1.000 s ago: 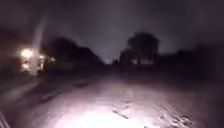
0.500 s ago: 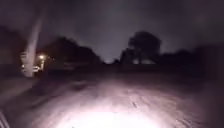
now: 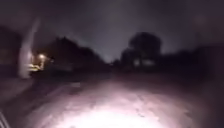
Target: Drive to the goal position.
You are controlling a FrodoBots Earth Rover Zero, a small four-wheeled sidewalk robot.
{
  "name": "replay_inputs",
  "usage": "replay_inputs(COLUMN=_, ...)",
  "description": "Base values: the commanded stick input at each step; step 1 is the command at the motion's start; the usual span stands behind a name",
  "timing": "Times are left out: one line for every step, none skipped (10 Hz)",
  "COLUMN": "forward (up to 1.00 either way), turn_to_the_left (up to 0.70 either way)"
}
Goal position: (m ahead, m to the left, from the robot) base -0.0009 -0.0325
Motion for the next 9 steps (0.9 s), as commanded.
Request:
replay_inputs(forward=0.70, turn_to_the_left=0.00)
replay_inputs(forward=0.70, turn_to_the_left=0.00)
replay_inputs(forward=0.70, turn_to_the_left=0.00)
replay_inputs(forward=0.70, turn_to_the_left=0.00)
replay_inputs(forward=0.70, turn_to_the_left=0.00)
replay_inputs(forward=0.70, turn_to_the_left=0.00)
replay_inputs(forward=0.70, turn_to_the_left=0.00)
replay_inputs(forward=0.70, turn_to_the_left=0.00)
replay_inputs(forward=0.70, turn_to_the_left=0.00)
